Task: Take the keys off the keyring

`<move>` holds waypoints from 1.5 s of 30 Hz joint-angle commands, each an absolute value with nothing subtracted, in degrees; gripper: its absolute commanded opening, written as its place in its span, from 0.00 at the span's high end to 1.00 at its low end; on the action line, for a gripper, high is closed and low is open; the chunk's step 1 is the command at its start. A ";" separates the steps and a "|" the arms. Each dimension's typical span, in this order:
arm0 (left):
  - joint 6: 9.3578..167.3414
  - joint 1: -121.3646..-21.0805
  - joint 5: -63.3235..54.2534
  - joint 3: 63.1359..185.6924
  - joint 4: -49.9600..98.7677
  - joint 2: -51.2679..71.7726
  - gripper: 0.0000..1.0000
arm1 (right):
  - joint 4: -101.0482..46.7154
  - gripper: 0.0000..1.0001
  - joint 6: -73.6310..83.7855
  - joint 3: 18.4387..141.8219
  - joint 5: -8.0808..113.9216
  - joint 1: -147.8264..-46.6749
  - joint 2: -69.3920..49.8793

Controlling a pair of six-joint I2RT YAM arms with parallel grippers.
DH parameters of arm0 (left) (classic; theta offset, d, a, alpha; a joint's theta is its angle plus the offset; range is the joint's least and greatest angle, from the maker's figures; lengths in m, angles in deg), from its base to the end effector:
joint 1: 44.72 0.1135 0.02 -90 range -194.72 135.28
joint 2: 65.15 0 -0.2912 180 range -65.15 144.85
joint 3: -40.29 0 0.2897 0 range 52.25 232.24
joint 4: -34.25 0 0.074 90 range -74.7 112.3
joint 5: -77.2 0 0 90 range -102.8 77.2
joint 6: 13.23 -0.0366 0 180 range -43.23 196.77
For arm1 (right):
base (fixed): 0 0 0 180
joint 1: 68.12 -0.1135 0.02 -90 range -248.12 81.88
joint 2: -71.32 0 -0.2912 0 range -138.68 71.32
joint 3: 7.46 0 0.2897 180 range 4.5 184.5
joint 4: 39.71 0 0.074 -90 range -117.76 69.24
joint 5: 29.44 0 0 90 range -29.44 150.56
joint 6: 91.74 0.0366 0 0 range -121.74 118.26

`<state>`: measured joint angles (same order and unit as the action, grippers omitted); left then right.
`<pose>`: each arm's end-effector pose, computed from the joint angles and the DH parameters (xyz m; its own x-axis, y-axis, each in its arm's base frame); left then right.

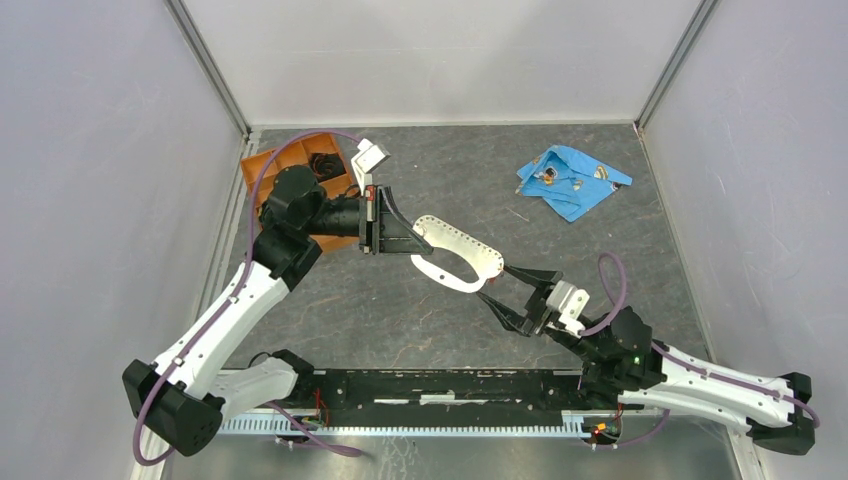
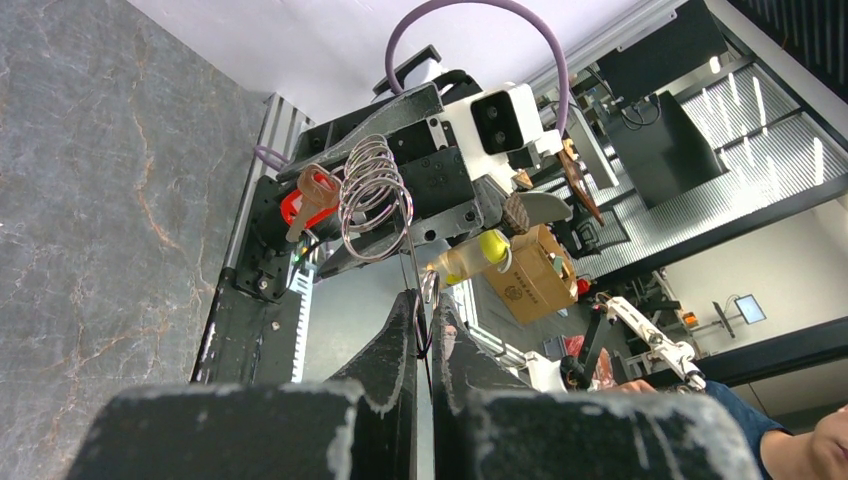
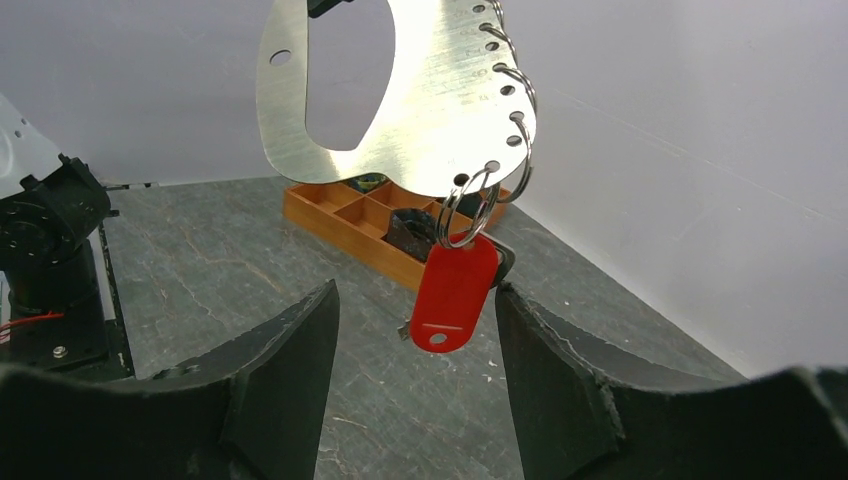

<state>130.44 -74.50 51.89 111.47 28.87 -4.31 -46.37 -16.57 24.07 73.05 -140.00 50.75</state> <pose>0.2027 -0.1541 0.4275 -0.7563 0.0360 -0.6532 0.6493 -0.0798 -0.7563 0.0499 0.1271 0.3041 0.3121 0.1502 -0.9381 -0.8109 0.5565 -0.1807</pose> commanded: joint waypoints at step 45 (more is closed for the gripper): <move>123.98 -76.06 53.78 112.14 28.79 -6.79 0.98 | -46.63 0.87 -14.41 28.61 76.38 -139.86 49.87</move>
